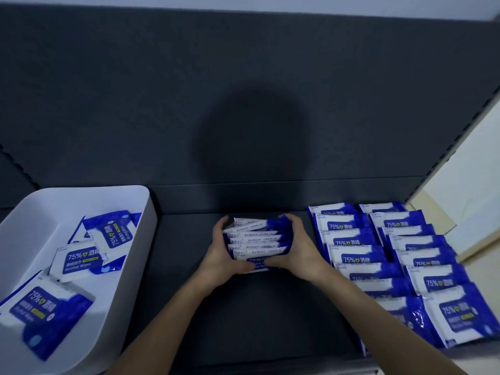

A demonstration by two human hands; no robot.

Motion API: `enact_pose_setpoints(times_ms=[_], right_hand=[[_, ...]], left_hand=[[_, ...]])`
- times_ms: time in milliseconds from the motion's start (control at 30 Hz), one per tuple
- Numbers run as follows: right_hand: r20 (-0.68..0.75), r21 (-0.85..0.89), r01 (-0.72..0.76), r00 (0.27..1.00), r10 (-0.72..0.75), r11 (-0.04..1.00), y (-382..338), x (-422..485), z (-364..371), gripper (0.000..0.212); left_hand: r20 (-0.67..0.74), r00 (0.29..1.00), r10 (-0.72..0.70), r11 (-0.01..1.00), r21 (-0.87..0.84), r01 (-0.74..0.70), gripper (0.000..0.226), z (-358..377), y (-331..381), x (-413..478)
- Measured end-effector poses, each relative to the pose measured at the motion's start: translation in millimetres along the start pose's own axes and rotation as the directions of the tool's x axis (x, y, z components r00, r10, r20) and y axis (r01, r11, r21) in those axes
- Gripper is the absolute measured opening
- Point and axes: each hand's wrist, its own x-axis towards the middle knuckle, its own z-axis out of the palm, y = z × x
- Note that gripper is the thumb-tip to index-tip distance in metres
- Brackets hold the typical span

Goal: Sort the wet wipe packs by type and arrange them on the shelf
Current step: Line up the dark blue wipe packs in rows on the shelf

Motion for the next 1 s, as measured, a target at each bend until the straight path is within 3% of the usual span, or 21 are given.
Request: enact_pose_setpoints(times_ms=[133, 200, 267, 300, 367, 467, 567, 633, 767, 833, 933, 1000], right_hand=[[0.007, -0.022, 0.116, 0.993, -0.116, 0.993, -8, 3, -5, 0.097], [-0.047, -0.103, 0.157, 0.986, -0.163, 0.982, -13, 4, -9, 0.062], [-0.218, -0.032, 0.103, 0.970, -0.107, 0.994, -18, 8, -8, 0.013], [-0.294, 0.010, 0.072, 0.954, -0.066, 0.997, -18, 11, -7, 0.012], [-0.388, 0.085, 0.001, 0.921, 0.032, 0.996, -13, 17, -5, 0.027], [-0.385, 0.207, -0.116, 0.903, 0.190, 0.971, -6, 17, -2, 0.020], [-0.203, 0.468, -0.133, 0.946, 0.253, 0.873, -4, 11, 2, 0.024], [-0.104, 0.544, -0.145, 0.966, 0.238, 0.826, -5, 10, 5, 0.031], [-0.075, 0.460, -0.070, 0.990, 0.118, 0.885, -6, 10, 0, 0.060], [-0.036, 0.339, -0.043, 0.998, 0.059, 0.940, -5, 11, -9, 0.080], [0.052, 0.100, -0.047, 0.998, 0.042, 0.994, -2, 10, -19, 0.100], [0.064, 0.084, -0.056, 0.997, 0.051, 0.995, -1, 8, -22, 0.104]], left_hand=[[-0.001, 1.000, 0.000, 1.000, -0.025, 0.000, 0.103, 1, 6, 7], [-0.005, 1.000, 0.002, 0.999, -0.039, -0.002, 0.097, 1, 8, 9], [-0.006, 1.000, 0.004, 0.999, -0.040, -0.004, 0.094, 1, 8, 8], [-0.005, 1.000, 0.008, 0.999, -0.033, -0.008, 0.095, 2, 7, 8], [0.000, 1.000, 0.018, 1.000, -0.025, -0.018, 0.100, 3, 7, 7], [-0.005, 1.000, 0.023, 0.999, -0.029, -0.023, 0.105, 4, 6, 6], [0.010, 1.000, 0.004, 0.998, -0.058, -0.003, 0.101, 7, 4, 5], [-0.007, 1.000, -0.002, 0.998, -0.069, 0.002, 0.098, 12, 3, 7], [-0.125, 0.992, -0.017, 0.998, -0.064, 0.009, 0.092, 20, 2, 11], [-0.151, 0.988, 0.003, 0.998, -0.054, -0.011, 0.093, 22, 1, 14], [-0.091, 0.996, 0.023, 0.998, -0.053, -0.028, 0.093, 22, 1, 14], [-0.040, 0.999, 0.006, 0.999, -0.050, -0.008, 0.096, 21, 1, 16]])
